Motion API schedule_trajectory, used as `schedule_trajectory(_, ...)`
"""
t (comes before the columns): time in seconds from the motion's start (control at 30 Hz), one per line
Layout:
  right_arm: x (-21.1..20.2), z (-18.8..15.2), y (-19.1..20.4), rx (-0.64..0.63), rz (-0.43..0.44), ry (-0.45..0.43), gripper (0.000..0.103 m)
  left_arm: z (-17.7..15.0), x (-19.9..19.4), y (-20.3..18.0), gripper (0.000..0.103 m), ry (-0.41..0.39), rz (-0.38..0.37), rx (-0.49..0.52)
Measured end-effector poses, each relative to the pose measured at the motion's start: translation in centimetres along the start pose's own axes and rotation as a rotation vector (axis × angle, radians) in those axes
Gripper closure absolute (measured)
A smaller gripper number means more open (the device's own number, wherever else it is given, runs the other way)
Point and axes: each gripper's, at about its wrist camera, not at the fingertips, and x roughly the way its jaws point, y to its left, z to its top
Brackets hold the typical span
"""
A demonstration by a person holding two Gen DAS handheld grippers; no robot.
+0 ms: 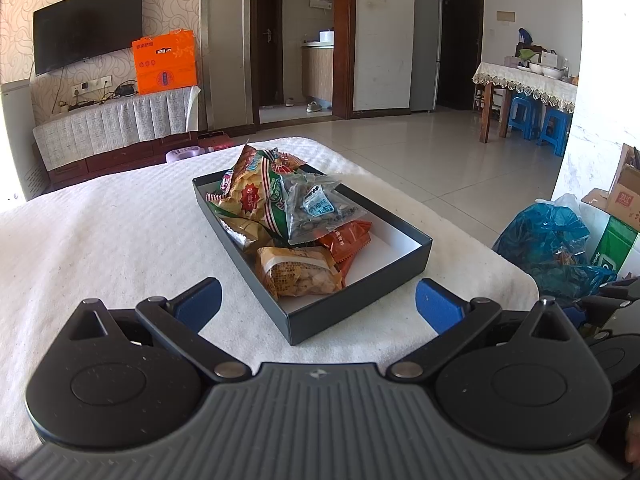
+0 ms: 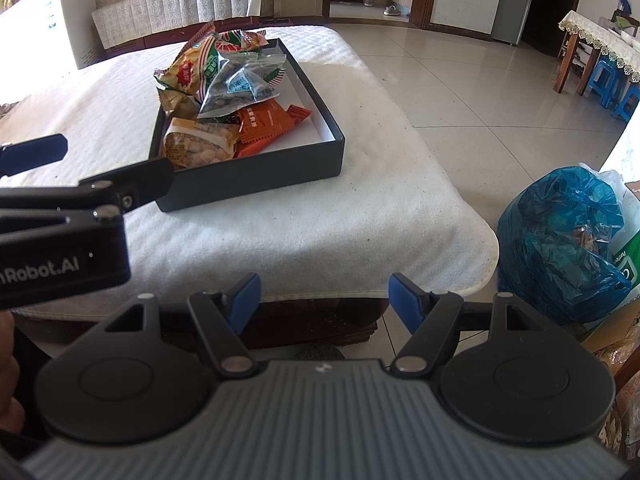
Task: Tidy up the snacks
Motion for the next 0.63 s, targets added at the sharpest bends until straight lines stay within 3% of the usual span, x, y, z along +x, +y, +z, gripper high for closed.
schedule_trajectory(0.63, -0.03, 0.01, -0.02, 0.001, 0.001, 0.0, 0.03, -0.11, 0.09, -0.09, 0.0, -0.001, -0.025, 0.015)
